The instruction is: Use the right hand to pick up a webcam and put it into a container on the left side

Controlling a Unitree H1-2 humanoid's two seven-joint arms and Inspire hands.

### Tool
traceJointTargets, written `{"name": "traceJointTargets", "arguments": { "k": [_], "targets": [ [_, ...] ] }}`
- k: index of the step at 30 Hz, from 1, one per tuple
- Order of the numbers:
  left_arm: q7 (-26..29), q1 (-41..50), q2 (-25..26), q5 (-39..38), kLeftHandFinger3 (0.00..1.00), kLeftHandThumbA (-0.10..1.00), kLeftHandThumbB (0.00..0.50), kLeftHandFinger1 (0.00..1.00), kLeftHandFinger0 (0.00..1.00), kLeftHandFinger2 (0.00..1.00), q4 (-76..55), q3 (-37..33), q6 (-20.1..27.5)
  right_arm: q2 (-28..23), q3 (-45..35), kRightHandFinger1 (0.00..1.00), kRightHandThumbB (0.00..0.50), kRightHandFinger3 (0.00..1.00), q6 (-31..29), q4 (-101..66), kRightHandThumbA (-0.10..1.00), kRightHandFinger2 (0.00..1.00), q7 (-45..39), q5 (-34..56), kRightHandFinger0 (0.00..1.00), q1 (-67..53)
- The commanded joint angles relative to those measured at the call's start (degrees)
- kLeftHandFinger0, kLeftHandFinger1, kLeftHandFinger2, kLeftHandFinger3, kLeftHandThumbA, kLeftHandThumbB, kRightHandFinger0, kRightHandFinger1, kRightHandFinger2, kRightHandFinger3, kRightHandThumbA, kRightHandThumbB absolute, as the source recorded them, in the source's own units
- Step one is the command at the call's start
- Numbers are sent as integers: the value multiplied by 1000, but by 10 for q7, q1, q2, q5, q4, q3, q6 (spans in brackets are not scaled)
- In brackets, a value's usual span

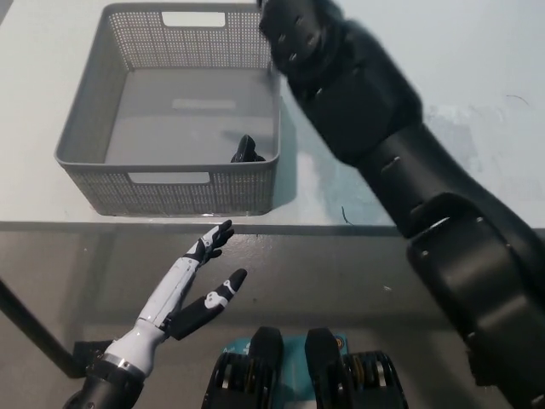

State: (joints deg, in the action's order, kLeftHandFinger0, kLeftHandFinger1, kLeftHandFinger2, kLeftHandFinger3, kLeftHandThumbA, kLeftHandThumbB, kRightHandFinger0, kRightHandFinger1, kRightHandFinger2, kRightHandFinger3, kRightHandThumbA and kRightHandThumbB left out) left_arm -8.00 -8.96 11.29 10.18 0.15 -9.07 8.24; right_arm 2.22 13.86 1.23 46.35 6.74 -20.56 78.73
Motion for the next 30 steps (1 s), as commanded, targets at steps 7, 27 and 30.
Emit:
{"name": "traceJointTargets", "arguments": {
  "k": [7, 27, 30],
  "targets": [
    [-9, 7, 12, -6, 1000, 973, 134, 1000, 1000, 1000, -13, 2, 32, -94, -87, 1000, 386, 1000, 80, -444, 1000, 1000, -71, 66, 1000, -158],
    [1, 87, 1, -53, 1000, 1000, 225, 1000, 1000, 1000, -1, 27, 41, -153, -59, 1000, 370, 1000, -163, -620, 1000, 1000, -57, 120, 1000, -789],
    [4, 95, -2, -56, 1000, 1000, 223, 1000, 1000, 1000, -1, 30, 42, -142, -51, 1000, 370, 1000, -173, -580, 1000, 1000, -74, 160, 1000, -827]
  ]
}}
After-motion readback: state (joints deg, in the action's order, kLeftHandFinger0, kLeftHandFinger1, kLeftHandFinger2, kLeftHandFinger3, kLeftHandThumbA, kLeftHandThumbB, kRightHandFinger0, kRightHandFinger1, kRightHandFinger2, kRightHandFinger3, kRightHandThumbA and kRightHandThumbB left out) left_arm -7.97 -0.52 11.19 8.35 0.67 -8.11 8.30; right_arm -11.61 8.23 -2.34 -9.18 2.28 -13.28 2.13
